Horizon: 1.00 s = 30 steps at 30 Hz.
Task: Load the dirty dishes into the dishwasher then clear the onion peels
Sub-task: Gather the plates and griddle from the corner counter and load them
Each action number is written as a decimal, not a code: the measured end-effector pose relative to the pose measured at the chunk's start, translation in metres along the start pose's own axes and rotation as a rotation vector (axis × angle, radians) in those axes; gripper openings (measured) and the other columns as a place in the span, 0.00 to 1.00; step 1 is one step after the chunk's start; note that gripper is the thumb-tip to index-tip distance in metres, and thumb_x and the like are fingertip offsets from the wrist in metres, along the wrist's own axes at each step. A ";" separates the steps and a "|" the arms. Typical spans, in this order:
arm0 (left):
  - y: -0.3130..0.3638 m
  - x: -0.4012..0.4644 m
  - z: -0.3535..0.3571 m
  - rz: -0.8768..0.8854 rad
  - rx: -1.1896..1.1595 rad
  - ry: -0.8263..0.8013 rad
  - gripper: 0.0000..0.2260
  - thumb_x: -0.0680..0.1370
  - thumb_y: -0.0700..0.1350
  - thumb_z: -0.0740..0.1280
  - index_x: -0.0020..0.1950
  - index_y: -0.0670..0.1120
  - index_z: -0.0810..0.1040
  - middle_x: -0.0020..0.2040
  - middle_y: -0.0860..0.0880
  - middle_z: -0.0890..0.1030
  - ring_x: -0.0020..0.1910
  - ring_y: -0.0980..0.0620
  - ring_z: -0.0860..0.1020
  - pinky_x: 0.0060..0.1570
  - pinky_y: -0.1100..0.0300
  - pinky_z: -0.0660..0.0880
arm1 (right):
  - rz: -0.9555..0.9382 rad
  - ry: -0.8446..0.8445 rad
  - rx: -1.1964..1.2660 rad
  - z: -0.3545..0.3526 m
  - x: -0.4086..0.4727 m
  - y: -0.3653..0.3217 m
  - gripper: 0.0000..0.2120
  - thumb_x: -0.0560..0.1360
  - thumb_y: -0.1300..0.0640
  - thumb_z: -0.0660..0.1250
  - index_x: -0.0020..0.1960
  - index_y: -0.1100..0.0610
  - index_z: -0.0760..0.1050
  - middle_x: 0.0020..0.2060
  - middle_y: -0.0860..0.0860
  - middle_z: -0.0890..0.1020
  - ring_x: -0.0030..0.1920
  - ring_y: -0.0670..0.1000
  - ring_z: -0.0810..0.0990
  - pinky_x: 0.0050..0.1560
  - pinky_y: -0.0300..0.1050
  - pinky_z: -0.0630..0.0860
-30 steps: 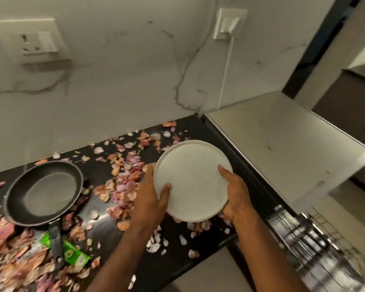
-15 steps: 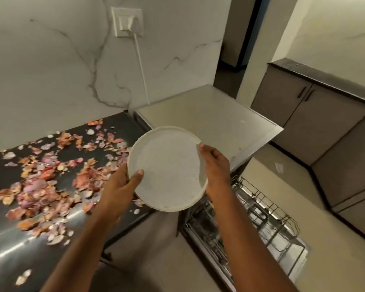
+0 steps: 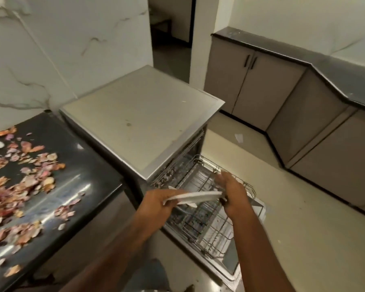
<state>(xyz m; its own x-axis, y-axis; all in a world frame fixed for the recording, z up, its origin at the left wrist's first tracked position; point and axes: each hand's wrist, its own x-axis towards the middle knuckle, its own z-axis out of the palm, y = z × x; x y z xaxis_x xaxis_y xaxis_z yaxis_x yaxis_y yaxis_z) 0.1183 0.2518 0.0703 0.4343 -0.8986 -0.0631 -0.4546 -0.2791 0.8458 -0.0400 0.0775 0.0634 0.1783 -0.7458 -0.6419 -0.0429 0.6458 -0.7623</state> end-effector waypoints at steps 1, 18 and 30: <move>-0.003 0.007 0.013 0.021 0.052 -0.082 0.20 0.79 0.37 0.70 0.60 0.62 0.85 0.48 0.60 0.87 0.44 0.55 0.85 0.46 0.53 0.82 | 0.020 0.007 -0.064 -0.010 0.006 0.004 0.11 0.78 0.47 0.71 0.55 0.53 0.84 0.56 0.50 0.86 0.58 0.55 0.80 0.52 0.49 0.75; -0.068 0.190 0.095 -0.042 0.716 -0.467 0.17 0.72 0.46 0.80 0.56 0.63 0.83 0.54 0.52 0.84 0.60 0.48 0.79 0.66 0.46 0.74 | -0.467 -0.324 -1.299 0.021 0.124 0.021 0.16 0.74 0.48 0.67 0.61 0.46 0.82 0.48 0.45 0.85 0.45 0.46 0.81 0.44 0.44 0.78; -0.106 0.245 0.132 -0.154 0.891 -0.553 0.57 0.73 0.50 0.79 0.84 0.53 0.36 0.84 0.41 0.40 0.83 0.39 0.43 0.78 0.36 0.40 | -0.394 -0.104 -1.551 0.045 0.262 0.035 0.09 0.80 0.58 0.66 0.51 0.61 0.84 0.43 0.60 0.86 0.41 0.59 0.84 0.43 0.48 0.80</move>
<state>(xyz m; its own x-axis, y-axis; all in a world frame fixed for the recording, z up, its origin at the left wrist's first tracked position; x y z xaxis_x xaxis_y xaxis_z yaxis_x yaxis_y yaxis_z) 0.1696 0.0166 -0.1046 0.2233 -0.7987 -0.5587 -0.9281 -0.3494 0.1285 0.0499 -0.0883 -0.1279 0.4794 -0.7619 -0.4355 -0.8774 -0.4052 -0.2569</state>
